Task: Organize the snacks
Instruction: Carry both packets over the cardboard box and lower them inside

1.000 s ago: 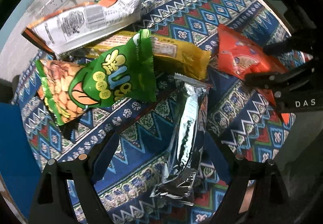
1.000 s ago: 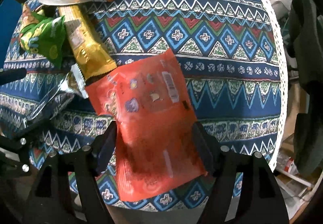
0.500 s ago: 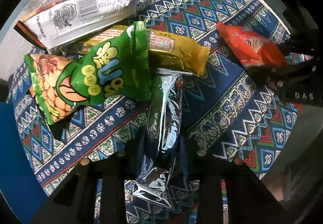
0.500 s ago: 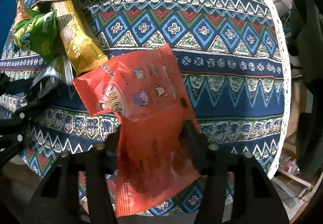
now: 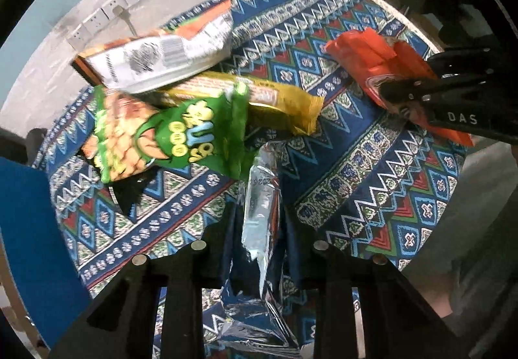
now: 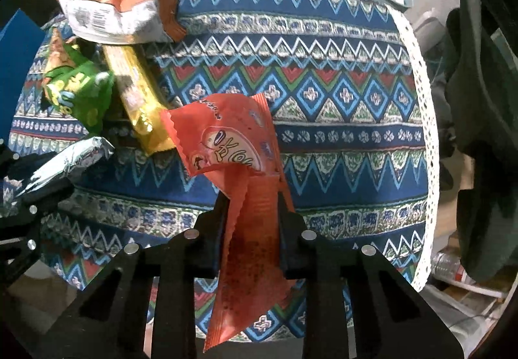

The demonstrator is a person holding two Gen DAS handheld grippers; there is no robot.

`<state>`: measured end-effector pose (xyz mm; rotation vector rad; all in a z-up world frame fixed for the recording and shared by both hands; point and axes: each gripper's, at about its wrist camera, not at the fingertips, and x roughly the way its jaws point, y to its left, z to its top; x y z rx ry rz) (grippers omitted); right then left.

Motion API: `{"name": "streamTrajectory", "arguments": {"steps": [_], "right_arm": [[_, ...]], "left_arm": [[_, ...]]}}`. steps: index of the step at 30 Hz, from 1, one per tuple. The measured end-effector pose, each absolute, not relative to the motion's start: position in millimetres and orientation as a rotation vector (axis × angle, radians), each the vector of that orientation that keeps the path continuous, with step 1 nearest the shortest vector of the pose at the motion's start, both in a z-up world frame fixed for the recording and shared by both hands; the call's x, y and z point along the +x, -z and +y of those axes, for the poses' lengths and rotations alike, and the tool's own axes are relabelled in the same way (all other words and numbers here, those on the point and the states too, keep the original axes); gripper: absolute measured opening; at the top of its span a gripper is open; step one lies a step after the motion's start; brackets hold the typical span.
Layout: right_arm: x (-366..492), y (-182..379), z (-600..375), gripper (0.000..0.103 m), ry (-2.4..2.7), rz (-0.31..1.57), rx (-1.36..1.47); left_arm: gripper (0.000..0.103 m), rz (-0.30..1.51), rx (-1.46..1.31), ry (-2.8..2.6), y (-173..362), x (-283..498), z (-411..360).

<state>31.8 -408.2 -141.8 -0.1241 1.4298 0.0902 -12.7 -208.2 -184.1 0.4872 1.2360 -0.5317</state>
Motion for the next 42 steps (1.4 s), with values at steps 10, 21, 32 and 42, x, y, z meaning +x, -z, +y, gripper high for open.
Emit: {"name": "streamTrajectory", "arguments": {"steps": [10,21,32,42], "right_arm": [[42,95,-377,0.022,-0.145,1.318,-0.126],[55,80,-341,0.022,-0.222,1.233,-0.123],[60,49,-303,0.022,-0.309,1.158,-0.134],[71,29,-254,0.022,-0.406,1.106,-0.157]], "left_arm": [[0.027,1.195,0.422,0.518,155,-9,-178],[0.027,1.104,0.364,0.432,122,3,-143],[0.027,1.047,0.302,0.351,93,14,-103],[0.027,0.994,0.265,0.255,74,20,-61]]}}
